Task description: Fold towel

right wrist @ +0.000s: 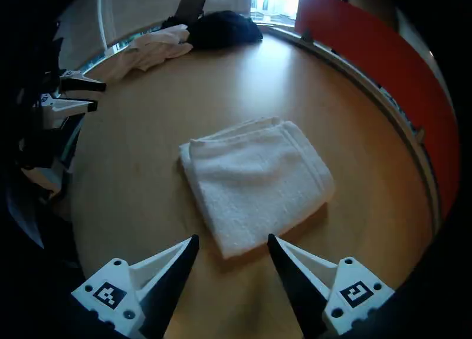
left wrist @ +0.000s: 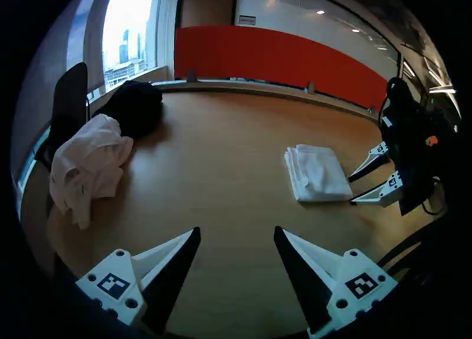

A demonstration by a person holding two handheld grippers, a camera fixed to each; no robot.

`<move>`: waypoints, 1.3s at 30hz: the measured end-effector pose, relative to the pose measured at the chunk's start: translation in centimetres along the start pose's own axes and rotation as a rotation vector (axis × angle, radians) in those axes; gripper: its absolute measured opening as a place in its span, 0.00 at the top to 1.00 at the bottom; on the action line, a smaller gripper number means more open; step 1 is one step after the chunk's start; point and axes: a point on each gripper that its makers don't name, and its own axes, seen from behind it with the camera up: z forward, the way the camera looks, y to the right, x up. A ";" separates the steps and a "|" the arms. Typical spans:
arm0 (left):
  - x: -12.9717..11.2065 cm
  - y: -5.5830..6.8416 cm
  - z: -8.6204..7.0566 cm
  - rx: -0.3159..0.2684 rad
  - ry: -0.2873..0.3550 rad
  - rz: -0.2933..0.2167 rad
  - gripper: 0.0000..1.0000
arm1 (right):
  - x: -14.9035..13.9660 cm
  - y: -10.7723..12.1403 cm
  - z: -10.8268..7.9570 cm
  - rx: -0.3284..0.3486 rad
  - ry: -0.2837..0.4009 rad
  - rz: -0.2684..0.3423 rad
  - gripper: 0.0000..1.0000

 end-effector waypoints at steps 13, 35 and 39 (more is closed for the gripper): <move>-0.2 0.2 -0.2 -0.005 -0.001 0.001 0.08 | -1.4 0.2 0.5 -0.017 -0.023 0.085 0.38; -0.1 0.2 -0.2 -0.007 0.000 0.005 0.08 | -1.4 0.6 0.8 -0.034 -0.014 0.139 0.92; -0.1 0.2 -0.2 -0.009 0.000 0.005 0.08 | -1.1 0.7 0.6 -0.031 -0.003 0.136 0.95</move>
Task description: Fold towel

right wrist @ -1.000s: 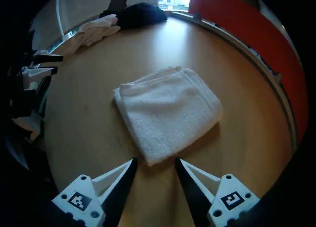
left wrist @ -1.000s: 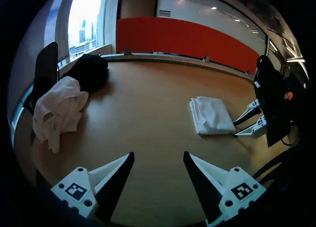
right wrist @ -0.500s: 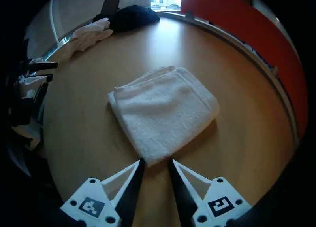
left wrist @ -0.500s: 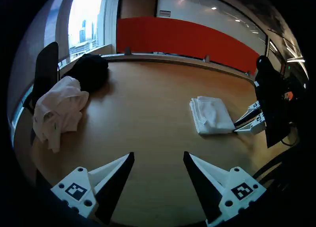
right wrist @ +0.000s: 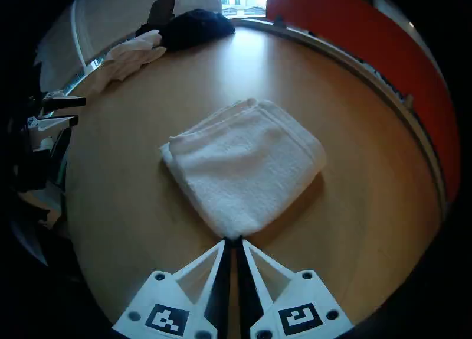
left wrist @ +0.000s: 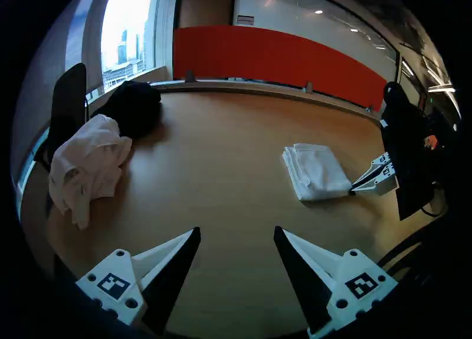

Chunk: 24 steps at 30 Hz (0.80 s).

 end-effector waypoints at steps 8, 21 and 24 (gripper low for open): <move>0.1 0.0 0.3 -0.009 -0.002 0.005 0.08 | 1.5 0.3 -1.3 -0.013 0.042 -0.009 0.95; 1.3 0.7 1.0 -0.046 0.013 0.020 0.08 | 8.5 2.0 -5.6 -0.049 0.182 -0.039 0.95; 1.7 0.9 1.2 -0.053 0.019 0.024 0.08 | 10.3 2.7 -6.7 -0.062 0.209 -0.059 0.95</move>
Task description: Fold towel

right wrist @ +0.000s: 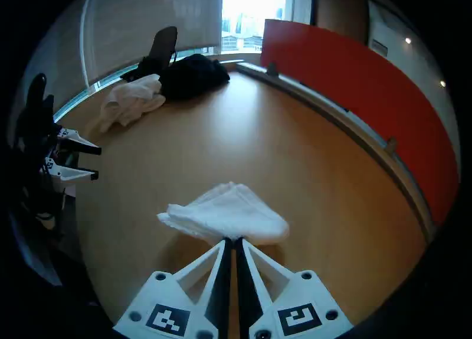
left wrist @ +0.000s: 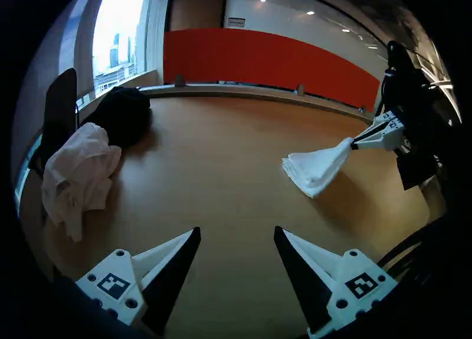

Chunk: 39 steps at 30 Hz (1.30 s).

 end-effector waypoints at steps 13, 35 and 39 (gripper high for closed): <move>1.4 0.7 0.4 -0.026 0.018 0.024 0.08 | 5.2 2.4 -4.2 -0.032 0.072 -0.032 0.95; 2.5 2.4 1.0 -0.077 0.014 0.069 0.08 | 1.0 8.6 -12.2 -0.116 0.050 0.067 0.95; 2.5 2.8 1.1 -0.085 0.010 0.071 0.08 | -0.7 10.4 -14.0 -0.141 0.034 0.083 0.95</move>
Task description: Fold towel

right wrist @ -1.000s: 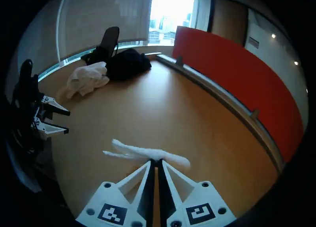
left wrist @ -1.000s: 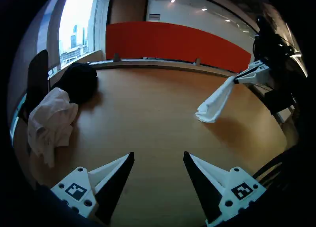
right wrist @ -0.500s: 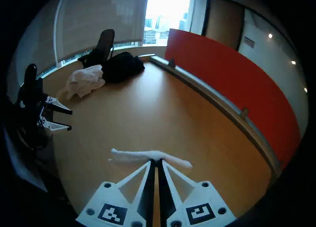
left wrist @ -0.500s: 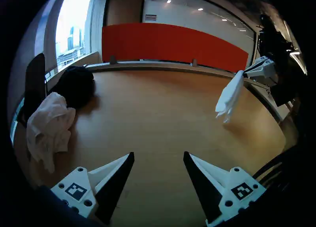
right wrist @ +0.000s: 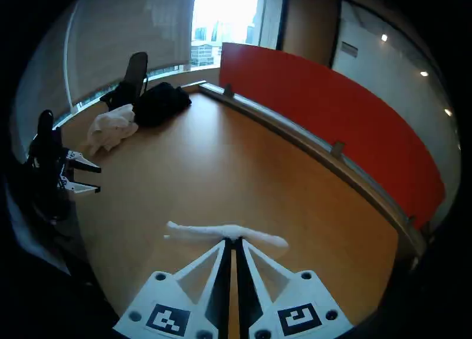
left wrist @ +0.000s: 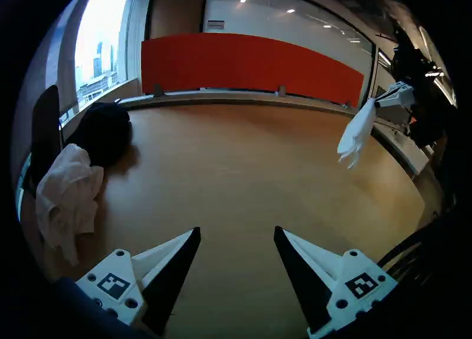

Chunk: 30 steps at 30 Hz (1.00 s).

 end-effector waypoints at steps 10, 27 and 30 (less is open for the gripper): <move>0.3 0.8 0.5 -0.007 -0.005 0.011 0.08 | -3.4 4.7 -3.3 -0.052 -0.032 0.038 0.95; 0.9 1.8 1.2 0.002 -0.016 0.016 0.08 | -8.9 12.7 -7.6 -0.124 -0.106 0.087 0.95; 1.1 1.9 1.3 0.006 -0.015 0.015 0.08 | -9.7 13.9 -8.0 -0.135 -0.114 0.099 0.95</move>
